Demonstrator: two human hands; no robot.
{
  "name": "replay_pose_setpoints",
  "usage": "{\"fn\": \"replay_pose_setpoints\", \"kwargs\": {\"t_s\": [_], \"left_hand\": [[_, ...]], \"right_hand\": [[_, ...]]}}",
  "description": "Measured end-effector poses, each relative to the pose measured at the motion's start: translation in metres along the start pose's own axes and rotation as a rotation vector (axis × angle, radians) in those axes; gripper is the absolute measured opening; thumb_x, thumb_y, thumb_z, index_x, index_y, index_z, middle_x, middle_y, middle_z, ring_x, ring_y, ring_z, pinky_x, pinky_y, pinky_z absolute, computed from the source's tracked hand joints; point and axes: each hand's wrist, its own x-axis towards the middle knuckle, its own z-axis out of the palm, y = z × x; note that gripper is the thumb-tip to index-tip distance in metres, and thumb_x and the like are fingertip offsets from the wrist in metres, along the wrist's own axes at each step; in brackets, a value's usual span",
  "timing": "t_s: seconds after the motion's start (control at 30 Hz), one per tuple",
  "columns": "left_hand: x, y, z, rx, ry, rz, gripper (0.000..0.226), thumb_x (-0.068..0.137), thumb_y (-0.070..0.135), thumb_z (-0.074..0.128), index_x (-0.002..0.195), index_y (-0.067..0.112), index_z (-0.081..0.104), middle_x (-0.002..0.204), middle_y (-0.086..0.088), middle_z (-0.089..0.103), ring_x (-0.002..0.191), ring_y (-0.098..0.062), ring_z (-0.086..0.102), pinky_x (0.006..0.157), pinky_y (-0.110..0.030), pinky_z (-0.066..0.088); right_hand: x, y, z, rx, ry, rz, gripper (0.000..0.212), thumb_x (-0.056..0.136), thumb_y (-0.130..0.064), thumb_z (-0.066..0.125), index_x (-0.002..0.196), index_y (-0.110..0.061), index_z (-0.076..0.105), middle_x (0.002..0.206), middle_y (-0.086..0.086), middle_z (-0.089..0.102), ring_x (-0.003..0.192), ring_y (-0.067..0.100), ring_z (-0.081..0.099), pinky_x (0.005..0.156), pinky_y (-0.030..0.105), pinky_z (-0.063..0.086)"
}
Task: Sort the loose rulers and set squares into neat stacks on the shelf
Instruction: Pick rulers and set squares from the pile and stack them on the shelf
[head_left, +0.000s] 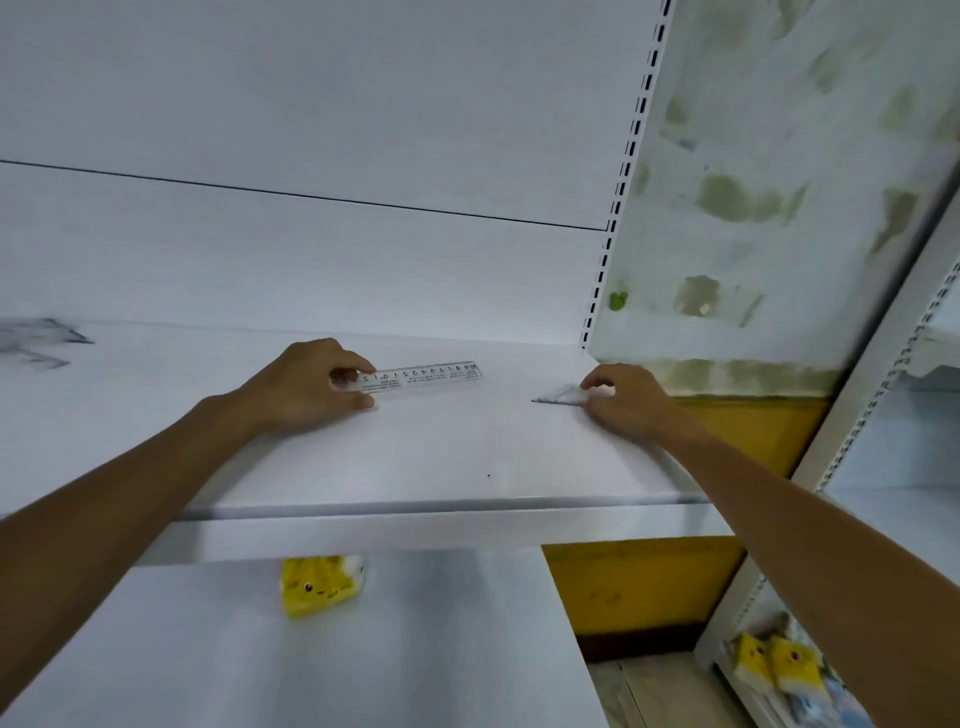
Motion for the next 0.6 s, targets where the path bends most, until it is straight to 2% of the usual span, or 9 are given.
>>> {"fn": "replay_pose_setpoints", "kwargs": {"t_s": [0.07,0.17,0.23,0.37,0.47,0.6], "left_hand": [[-0.001,-0.005,-0.004,-0.023,-0.003,-0.008,0.036,0.072,0.03,0.077,0.106,0.028,0.065,0.093,0.005,0.058,0.088,-0.009,0.054,0.078,-0.02,0.039],[0.0,-0.011,-0.009,-0.093,0.0,-0.001,0.035,0.068,0.029,0.079,0.1,0.029,0.065,0.091,0.011,0.06,0.084,0.002,0.053,0.07,-0.009,0.036],[0.002,-0.013,-0.01,-0.116,-0.012,0.006,0.033,0.068,0.029,0.08,0.098,0.03,0.066,0.092,0.014,0.061,0.085,0.004,0.053,0.071,-0.007,0.035],[0.002,-0.016,-0.009,-0.134,-0.036,0.013,0.03,0.069,0.031,0.078,0.096,0.033,0.066,0.094,0.016,0.062,0.087,0.008,0.052,0.069,-0.005,0.036],[0.001,-0.017,-0.007,-0.14,-0.049,0.02,0.027,0.071,0.032,0.076,0.096,0.033,0.065,0.095,0.013,0.062,0.087,0.005,0.054,0.069,-0.005,0.035],[-0.001,-0.016,0.002,-0.136,-0.06,0.021,0.025,0.076,0.031,0.073,0.1,0.026,0.067,0.097,0.007,0.063,0.089,-0.005,0.056,0.073,-0.009,0.037]], "right_hand": [[-0.008,-0.014,0.002,-0.063,0.013,-0.051,0.03,0.08,-0.013,0.058,0.109,-0.014,0.061,0.118,0.008,0.059,0.108,0.02,0.051,0.086,0.024,0.036],[-0.033,-0.046,0.012,-0.019,0.072,-0.089,0.03,0.083,-0.018,0.055,0.112,-0.018,0.06,0.12,0.003,0.058,0.113,0.021,0.051,0.093,0.03,0.04],[-0.054,-0.07,0.021,-0.017,0.039,-0.088,0.028,0.086,-0.027,0.053,0.113,-0.024,0.06,0.121,-0.002,0.058,0.113,0.017,0.05,0.093,0.033,0.04],[-0.098,-0.106,0.038,-0.063,0.007,-0.104,0.029,0.086,-0.045,0.051,0.109,-0.031,0.061,0.118,-0.012,0.059,0.113,0.013,0.049,0.088,0.029,0.038],[-0.13,-0.114,0.048,-0.08,0.12,-0.227,0.032,0.087,-0.045,0.052,0.107,-0.025,0.065,0.114,-0.009,0.064,0.11,0.015,0.053,0.088,0.026,0.04],[-0.148,-0.115,0.064,-0.174,0.356,-0.319,0.042,0.09,-0.04,0.039,0.107,-0.016,0.069,0.113,0.001,0.068,0.108,0.02,0.063,0.094,0.034,0.047]]}}
